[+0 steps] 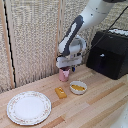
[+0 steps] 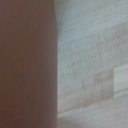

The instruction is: Please focus on the pink mug and carefully direct your gripper towards it. Gently take hold of the pink mug using your grasping instrument. Exercise caution as you elevate the pink mug off the tabletop. Shift the pink mug so it is above the white platter. With precision, slowly place the pink mug onto the white platter.

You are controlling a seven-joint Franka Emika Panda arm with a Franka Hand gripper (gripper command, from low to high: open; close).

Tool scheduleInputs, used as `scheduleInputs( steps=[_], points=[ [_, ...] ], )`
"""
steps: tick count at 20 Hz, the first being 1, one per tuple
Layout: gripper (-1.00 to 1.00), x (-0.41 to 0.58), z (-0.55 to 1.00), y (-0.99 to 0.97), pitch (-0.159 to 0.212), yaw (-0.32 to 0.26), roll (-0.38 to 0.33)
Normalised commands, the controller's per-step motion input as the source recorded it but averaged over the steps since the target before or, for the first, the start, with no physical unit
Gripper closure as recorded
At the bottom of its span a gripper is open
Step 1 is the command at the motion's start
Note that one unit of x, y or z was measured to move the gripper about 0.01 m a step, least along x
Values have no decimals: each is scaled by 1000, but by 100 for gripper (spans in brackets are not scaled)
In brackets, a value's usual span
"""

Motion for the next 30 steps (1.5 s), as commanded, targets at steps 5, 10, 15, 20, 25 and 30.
scheduleInputs(
  steps=[5,10,15,20,25,30],
  points=[
    [100,0,-31,-91,0,0,2],
    [100,0,57,-64,-11,9,3],
    [100,2,419,-100,-57,22,13],
    [100,33,967,-49,0,0,0],
    [100,18,1000,187,0,0,6],
    [100,-35,952,524,35,6,0]
  ],
)
